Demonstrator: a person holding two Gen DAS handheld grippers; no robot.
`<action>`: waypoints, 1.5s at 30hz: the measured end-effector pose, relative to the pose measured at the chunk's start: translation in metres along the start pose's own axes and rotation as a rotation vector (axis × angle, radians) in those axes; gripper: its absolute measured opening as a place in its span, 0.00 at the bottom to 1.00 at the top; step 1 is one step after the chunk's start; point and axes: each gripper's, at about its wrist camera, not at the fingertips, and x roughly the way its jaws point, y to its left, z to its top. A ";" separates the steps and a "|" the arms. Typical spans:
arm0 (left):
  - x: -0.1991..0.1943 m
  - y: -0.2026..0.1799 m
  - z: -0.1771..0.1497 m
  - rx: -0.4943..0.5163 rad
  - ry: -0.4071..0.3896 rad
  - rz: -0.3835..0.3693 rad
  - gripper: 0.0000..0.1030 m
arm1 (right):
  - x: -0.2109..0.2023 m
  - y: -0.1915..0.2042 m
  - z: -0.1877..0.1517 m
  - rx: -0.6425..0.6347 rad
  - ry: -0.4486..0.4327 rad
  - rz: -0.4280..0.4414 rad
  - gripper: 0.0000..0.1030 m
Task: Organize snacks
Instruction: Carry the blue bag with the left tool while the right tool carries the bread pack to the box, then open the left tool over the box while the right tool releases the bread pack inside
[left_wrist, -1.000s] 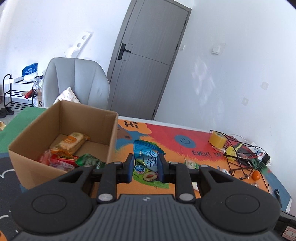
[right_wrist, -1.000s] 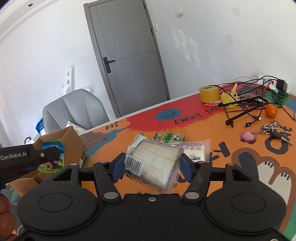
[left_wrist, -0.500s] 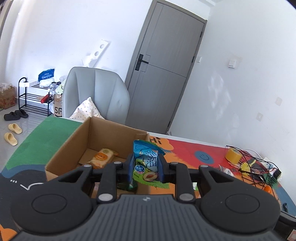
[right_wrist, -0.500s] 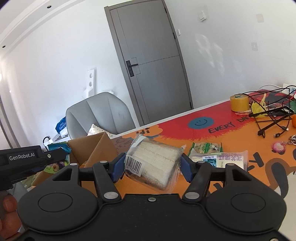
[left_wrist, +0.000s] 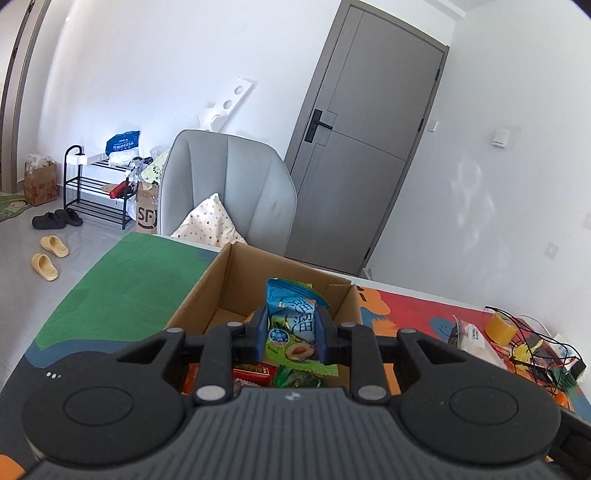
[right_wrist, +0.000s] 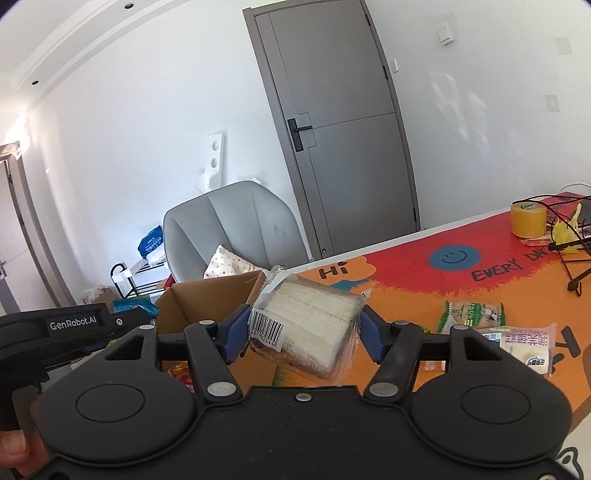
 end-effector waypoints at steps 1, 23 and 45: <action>0.004 0.001 0.001 -0.001 0.010 0.004 0.25 | 0.002 0.002 0.001 -0.001 0.003 0.003 0.60; -0.003 0.055 0.024 -0.091 -0.032 0.147 0.74 | 0.044 0.058 0.019 -0.055 0.030 0.139 0.60; -0.017 0.043 0.010 -0.110 -0.015 0.108 0.94 | 0.007 0.015 0.008 0.037 0.027 0.063 1.00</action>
